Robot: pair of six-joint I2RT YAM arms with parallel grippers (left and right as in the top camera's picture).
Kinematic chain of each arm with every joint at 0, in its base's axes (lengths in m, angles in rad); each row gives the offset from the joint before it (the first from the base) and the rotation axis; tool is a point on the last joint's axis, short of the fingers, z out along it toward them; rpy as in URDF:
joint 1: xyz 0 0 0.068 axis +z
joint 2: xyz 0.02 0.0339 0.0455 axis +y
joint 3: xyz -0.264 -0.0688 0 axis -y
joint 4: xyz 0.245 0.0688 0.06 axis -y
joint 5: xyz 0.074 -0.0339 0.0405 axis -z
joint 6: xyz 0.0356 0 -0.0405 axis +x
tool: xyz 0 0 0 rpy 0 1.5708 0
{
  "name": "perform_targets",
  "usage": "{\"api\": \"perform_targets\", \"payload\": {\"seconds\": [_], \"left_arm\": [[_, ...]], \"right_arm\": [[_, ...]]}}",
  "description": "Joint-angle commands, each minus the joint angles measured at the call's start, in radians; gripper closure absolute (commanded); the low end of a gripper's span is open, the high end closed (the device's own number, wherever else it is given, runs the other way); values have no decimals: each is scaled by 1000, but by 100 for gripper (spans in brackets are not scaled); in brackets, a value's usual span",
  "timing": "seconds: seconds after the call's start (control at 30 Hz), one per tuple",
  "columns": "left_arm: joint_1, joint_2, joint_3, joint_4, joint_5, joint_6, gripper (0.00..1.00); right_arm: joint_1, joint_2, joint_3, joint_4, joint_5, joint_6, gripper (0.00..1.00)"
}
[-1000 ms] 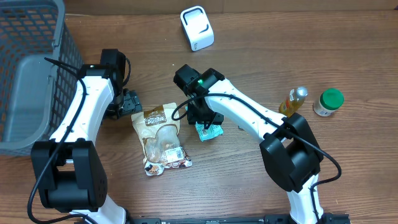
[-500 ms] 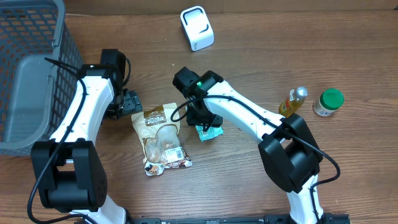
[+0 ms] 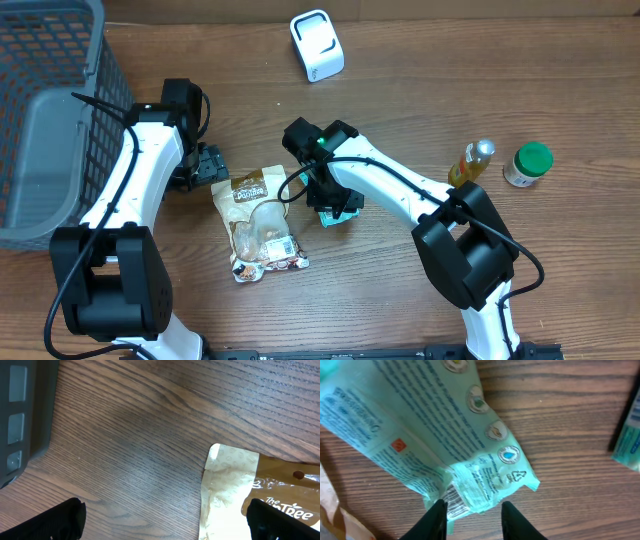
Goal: Scan the item barcode
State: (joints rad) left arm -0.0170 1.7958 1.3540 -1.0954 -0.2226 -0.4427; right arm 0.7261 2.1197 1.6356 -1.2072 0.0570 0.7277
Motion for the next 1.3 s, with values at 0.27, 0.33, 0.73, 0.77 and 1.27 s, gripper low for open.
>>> {"api": "perform_targets", "payload": {"seconds": [0.27, 0.33, 0.73, 0.77, 1.27], "left_arm": [[3, 11, 0, 1, -20, -7, 1], [3, 11, 0, 1, -20, -7, 0], [3, 11, 0, 1, -20, -7, 1], [3, 11, 0, 1, -20, -7, 0], [3, 11, 0, 1, -20, -7, 0]], "right_arm": [[-3, 2, -13, 27, -21, -2, 70], [-3, 2, -13, 27, -21, -2, 70], [-3, 3, -14, 27, -21, -2, 70], [-3, 3, -14, 27, -21, -2, 70], [-3, 3, -161, 194, -22, -2, 73]]}}
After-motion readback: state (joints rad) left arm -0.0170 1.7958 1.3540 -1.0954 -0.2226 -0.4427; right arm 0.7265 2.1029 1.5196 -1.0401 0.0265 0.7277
